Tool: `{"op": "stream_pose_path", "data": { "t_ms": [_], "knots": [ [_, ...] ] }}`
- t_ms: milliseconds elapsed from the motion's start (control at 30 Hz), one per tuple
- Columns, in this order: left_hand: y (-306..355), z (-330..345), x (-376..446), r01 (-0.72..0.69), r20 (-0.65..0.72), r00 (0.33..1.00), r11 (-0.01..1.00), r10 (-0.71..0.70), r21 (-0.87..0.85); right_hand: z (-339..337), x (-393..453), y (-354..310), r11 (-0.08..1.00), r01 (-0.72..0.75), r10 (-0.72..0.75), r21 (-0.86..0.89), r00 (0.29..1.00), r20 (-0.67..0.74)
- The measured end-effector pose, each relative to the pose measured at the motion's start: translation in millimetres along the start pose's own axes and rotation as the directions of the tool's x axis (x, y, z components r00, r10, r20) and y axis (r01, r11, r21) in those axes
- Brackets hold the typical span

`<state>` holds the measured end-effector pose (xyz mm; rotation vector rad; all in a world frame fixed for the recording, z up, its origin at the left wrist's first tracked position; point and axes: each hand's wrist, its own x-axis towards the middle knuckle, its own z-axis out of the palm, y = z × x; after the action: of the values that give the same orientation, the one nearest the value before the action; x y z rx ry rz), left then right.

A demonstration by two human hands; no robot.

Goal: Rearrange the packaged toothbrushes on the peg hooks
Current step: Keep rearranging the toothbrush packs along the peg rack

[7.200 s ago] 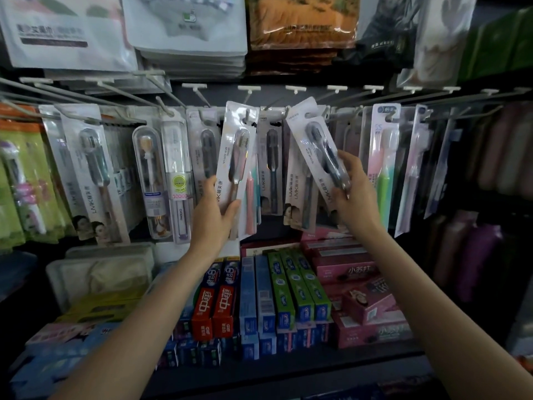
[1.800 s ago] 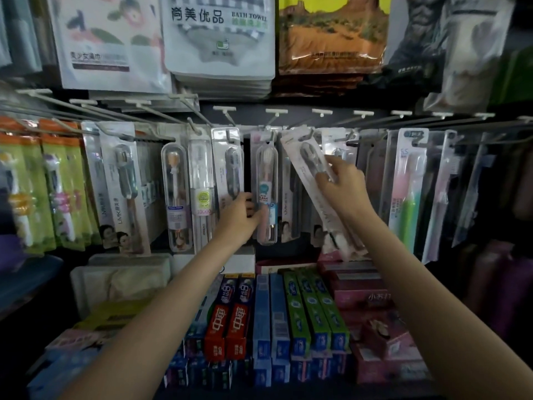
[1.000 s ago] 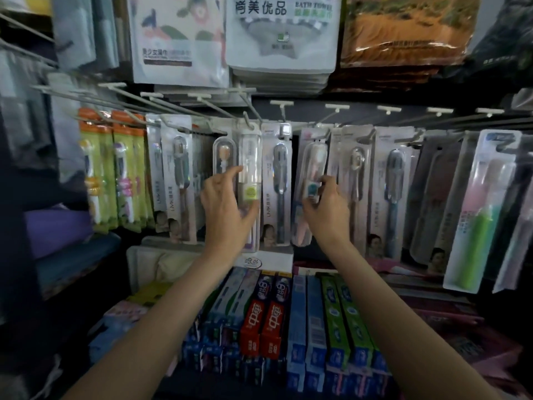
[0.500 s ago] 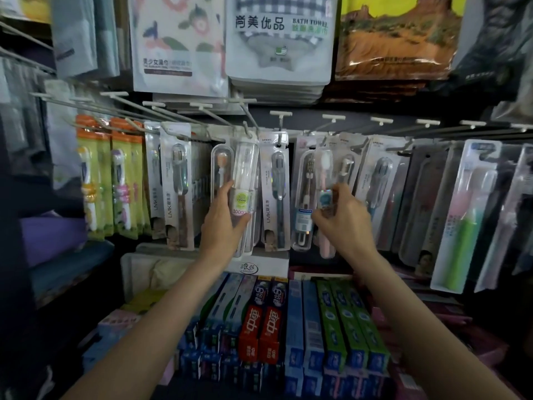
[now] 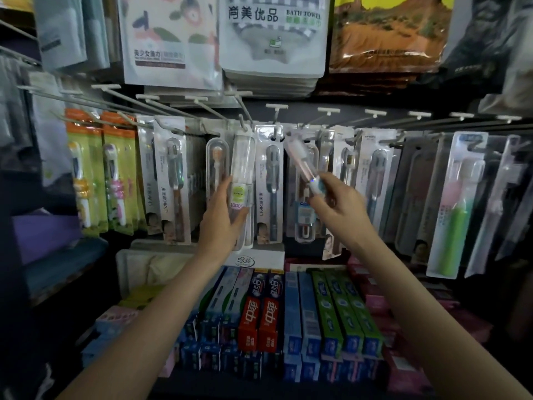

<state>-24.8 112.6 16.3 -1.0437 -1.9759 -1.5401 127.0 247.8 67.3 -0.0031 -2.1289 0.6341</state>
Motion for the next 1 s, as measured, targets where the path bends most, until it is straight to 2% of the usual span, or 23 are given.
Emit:
{"op": "stream_pose_path", "data": {
  "t_ms": [67,133,267,400,567,700,800,1000],
  "knots": [
    [-5.9,-8.6,-4.7,-0.03,0.015,0.999,0.999,0.029,0.015,11.1,-0.8,0.5,0.997,0.031,-0.023,-0.077,0.995,0.093],
    [-12.2,-21.3,-9.6,-0.072,-0.041,0.996,0.994,0.076,0.083,25.7,-2.7,1.0,0.991,0.074,-0.059,-0.108,0.989,0.135],
    [-21.7,-54.1,-13.6,-0.083,-0.234,0.965,0.983,0.12,0.162,60.8,4.2,-8.4,0.991,0.128,-0.119,-0.038,0.975,0.187],
    [-33.9,-79.9,-9.4,-0.003,-0.254,0.965,0.971,0.066,0.24,92.4,13.7,-28.3,0.991,0.134,-0.134,0.01,0.974,0.183],
    [-30.4,-92.1,10.5,0.151,-0.217,0.969,0.979,-0.12,0.135,109.2,22.4,-40.1,0.999,0.018,-0.023,0.042,0.991,0.131],
    [-23.4,-96.0,35.1,0.293,-0.199,0.932,0.953,-0.302,-0.071,110.7,28.2,-40.8,1.0,-0.013,0.01,0.015,0.987,0.159],
    [-21.1,-101.7,40.8,0.299,-0.211,0.922,0.943,-0.325,-0.145,109.0,31.2,-39.9,1.0,0.016,-0.015,-0.005,0.987,0.158],
    [-28.8,-139.9,35.2,0.314,-0.135,0.929,0.927,-0.345,-0.207,119.0,36.7,-48.9,0.999,0.03,-0.025,-0.037,0.99,0.136]
  ]
}}
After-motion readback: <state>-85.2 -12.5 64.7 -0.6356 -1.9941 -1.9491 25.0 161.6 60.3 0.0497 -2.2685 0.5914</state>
